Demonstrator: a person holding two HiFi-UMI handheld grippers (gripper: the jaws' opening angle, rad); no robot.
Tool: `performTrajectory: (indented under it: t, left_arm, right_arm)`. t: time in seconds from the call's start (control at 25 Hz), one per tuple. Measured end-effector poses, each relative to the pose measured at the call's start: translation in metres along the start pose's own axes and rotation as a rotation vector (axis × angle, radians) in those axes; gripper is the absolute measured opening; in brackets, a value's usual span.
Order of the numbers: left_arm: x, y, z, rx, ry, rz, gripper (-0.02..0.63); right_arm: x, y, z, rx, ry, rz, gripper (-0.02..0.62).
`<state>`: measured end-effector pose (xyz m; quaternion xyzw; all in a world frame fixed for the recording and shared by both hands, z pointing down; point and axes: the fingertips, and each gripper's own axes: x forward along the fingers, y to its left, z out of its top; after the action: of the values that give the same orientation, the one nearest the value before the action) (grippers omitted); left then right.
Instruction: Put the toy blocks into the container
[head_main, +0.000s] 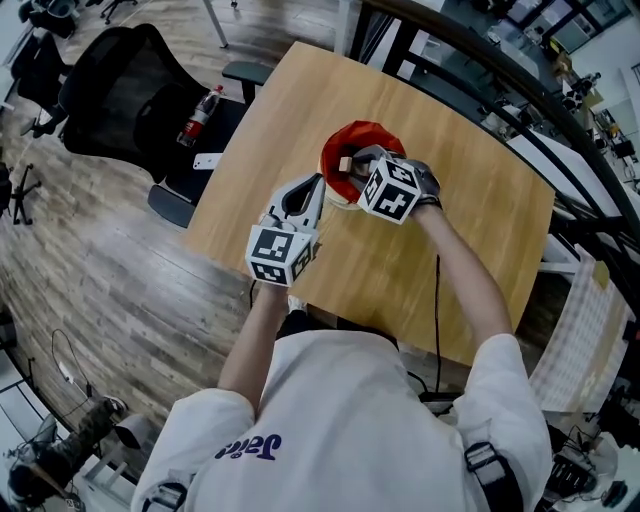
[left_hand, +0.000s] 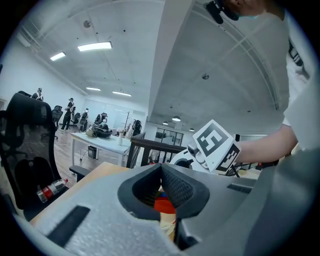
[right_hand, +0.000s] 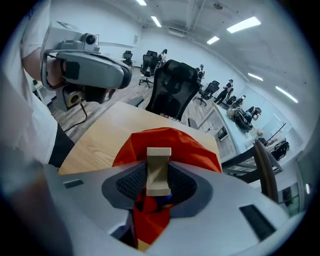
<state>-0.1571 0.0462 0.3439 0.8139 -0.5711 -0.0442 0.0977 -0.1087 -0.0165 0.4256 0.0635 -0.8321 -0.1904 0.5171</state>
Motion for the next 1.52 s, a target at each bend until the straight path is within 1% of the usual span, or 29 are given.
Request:
performTrajectory:
  t: [0.28,0.52,0.72,0.96,1.08,1.28,1.4,1.52]
  left_arm:
    - [-0.002,0.015,-0.010,-0.019,0.010,0.020,0.014]
    - [-0.001,0.017,-0.013,-0.025,0.018,0.020,0.014]
    - [0.002,0.014,-0.019,-0.030,0.028,0.013,0.014]
    - [0.004,0.011,-0.019,-0.028,0.029,0.002,0.014]
    - [0.005,0.008,-0.017,-0.023,0.026,-0.006,0.014]
    - [0.010,0.001,-0.012,-0.016,0.022,-0.022,0.014]
    - [0.014,-0.006,-0.005,-0.009,0.012,-0.039,0.014]
    - [0.019,-0.018,0.001,0.004,0.004,-0.073,0.014]
  right_arm:
    - [0.024,-0.003,-0.008,0.037,0.090,0.043,0.135]
    - [0.031,-0.006,-0.011,0.050,0.126,0.055,0.135]
    - [0.034,-0.008,-0.013,0.055,0.133,0.049,0.137]
    - [0.029,-0.010,-0.008,0.084,0.088,0.033,0.152]
    - [0.019,-0.015,-0.004,0.107,0.047,-0.012,0.152]
    - [-0.012,-0.034,0.002,0.202,-0.067,-0.146,0.152]
    - [-0.036,-0.043,-0.001,0.304,-0.152,-0.230,0.150]
    - [-0.058,-0.042,-0.011,0.455,-0.255,-0.299,0.144]
